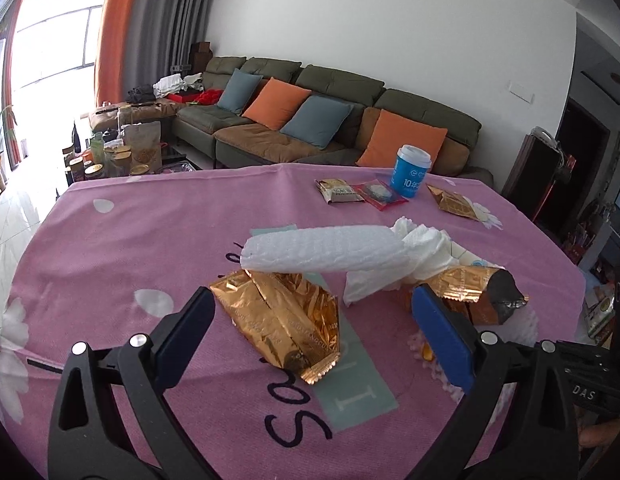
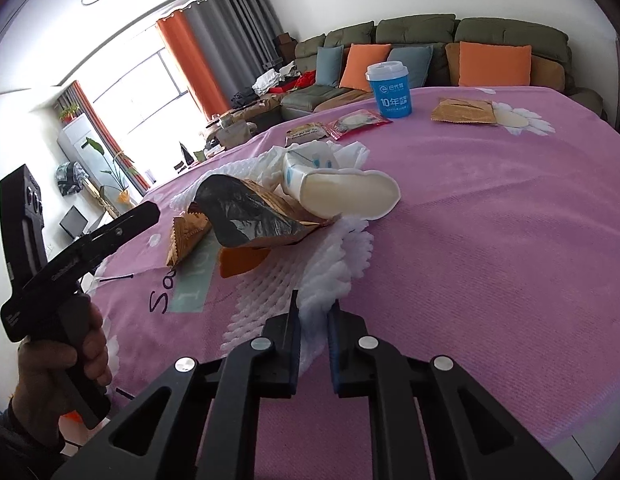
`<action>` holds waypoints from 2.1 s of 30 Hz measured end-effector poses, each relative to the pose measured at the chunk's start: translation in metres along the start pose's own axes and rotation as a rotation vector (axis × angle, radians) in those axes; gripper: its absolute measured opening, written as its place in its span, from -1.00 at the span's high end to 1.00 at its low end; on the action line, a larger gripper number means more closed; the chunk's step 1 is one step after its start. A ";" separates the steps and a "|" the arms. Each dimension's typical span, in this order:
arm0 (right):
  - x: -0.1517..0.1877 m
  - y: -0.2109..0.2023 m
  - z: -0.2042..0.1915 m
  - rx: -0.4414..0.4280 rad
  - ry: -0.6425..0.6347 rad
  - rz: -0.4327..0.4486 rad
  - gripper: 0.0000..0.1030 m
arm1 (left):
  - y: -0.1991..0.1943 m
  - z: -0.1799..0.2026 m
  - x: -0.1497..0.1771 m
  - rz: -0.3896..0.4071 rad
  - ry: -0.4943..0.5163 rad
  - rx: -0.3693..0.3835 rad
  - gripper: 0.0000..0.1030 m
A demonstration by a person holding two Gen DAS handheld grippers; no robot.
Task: Collect trash
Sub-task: 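Grasp the white foam net with the right tool while the left tool grasps the gold foil wrapper, then carry the foam net and gold foil wrapper with both tools over the teal bin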
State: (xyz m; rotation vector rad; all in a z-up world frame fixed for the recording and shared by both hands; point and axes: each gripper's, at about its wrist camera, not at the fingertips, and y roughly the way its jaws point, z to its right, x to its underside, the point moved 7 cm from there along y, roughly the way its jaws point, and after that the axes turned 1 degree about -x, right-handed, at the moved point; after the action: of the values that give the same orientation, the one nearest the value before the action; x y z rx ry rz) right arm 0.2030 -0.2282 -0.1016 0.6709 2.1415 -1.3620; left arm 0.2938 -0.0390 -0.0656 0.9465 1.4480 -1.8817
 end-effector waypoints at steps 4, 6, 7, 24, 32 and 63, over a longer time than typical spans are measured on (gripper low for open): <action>-0.005 -0.010 0.001 -0.001 0.004 0.029 0.81 | 0.017 -0.004 0.001 -0.081 -0.001 -0.025 -0.89; -0.009 -0.016 -0.001 0.005 -0.004 0.045 0.81 | 0.030 -0.009 0.008 -0.141 -0.011 -0.052 -0.89; -0.011 -0.018 0.000 0.009 -0.008 0.054 0.81 | 0.034 -0.010 0.010 -0.164 -0.013 -0.057 -0.89; -0.022 -0.065 0.012 0.060 -0.005 0.145 0.82 | 0.054 -0.023 0.030 -0.246 -0.085 -0.059 0.20; -0.027 -0.087 0.004 0.034 -0.015 0.204 0.82 | 0.023 -0.024 0.034 -0.209 -0.121 0.001 0.50; -0.050 -0.090 -0.104 -0.205 -0.200 0.288 0.81 | -0.136 -0.048 0.018 0.021 -0.047 -0.042 0.44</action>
State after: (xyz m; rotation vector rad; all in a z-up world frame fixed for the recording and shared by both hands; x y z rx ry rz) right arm 0.1660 -0.1728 0.0284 0.6977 1.9077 -0.9973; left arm 0.1845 0.0402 -0.0113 0.8887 1.4392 -1.8392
